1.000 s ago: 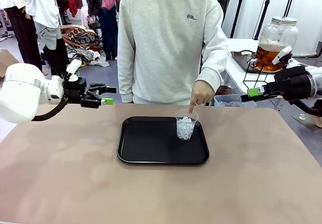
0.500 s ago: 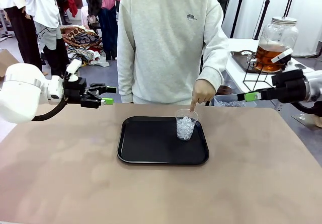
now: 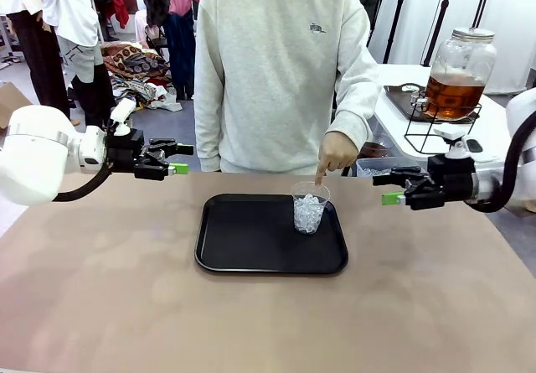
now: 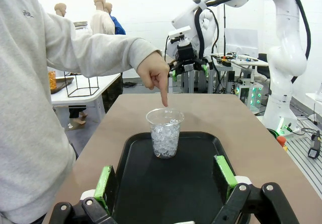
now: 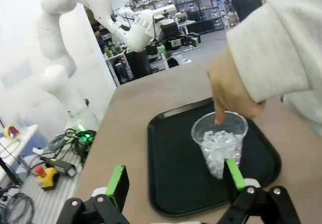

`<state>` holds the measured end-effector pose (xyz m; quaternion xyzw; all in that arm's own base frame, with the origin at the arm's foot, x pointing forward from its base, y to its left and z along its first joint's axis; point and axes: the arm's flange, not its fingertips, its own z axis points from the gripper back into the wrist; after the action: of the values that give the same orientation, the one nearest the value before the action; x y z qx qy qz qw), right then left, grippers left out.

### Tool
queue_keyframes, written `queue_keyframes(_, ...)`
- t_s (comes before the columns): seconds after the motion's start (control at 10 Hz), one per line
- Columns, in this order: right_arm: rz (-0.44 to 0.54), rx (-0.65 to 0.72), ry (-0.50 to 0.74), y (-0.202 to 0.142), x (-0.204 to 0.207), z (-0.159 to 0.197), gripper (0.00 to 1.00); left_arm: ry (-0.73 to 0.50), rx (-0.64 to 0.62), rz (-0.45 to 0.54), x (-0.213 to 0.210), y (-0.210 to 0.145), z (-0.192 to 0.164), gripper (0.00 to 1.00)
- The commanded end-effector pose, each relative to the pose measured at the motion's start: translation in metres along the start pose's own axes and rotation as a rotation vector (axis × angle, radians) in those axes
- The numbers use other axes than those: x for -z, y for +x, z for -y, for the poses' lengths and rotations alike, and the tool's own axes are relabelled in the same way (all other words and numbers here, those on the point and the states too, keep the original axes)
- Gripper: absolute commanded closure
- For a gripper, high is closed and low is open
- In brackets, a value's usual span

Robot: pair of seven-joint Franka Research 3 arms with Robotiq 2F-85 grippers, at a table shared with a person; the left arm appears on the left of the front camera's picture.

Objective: Pour the drink into the iced cup.
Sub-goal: Pick up the iced cup indicated by the human and present it to them.

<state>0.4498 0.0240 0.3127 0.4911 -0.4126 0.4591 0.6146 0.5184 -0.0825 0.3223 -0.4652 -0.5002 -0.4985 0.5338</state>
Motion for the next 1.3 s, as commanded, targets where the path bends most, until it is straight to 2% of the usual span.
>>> queue_keyframes(0.0,0.019,-0.105,-0.066,-0.007,0.022,0.010,0.00,0.010,0.000,0.009,-0.001,0.001,0.002,0.00)
queue_keyframes(0.9,0.010,-0.074,-0.053,-0.011,0.016,0.010,0.00,0.010,0.000,0.009,-0.001,0.001,0.002,0.00)
queue_keyframes(1.2,0.019,-0.204,0.009,-0.029,0.038,0.045,0.00,0.010,0.000,0.009,-0.001,0.001,0.002,0.00)
